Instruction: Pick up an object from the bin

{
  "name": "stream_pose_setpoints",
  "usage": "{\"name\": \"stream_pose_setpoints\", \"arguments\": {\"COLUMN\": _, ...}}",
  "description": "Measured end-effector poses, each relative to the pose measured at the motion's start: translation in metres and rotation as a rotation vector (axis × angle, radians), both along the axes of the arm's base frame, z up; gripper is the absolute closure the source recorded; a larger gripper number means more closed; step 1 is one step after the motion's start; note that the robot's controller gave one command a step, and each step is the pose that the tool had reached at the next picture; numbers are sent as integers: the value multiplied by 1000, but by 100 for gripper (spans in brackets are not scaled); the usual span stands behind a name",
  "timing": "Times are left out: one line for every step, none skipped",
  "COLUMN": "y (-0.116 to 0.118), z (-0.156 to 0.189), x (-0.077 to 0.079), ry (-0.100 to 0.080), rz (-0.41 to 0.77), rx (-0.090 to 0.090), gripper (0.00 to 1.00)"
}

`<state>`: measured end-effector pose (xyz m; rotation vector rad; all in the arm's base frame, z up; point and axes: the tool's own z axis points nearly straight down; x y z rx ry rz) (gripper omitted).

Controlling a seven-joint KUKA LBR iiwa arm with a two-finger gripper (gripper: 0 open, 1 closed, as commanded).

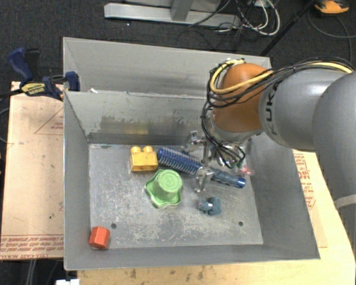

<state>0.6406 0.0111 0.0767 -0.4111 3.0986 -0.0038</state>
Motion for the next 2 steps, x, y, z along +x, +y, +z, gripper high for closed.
{"name": "stream_pose_setpoints", "arguments": {"y": -1, "z": 2, "x": 1, "ry": -3, "rz": -3, "rx": 2, "gripper": 100}}
{"name": "stream_pose_setpoints", "arguments": {"y": 15, "z": 137, "x": -11, "ry": 7, "rz": -20, "rx": 2, "gripper": 100}}
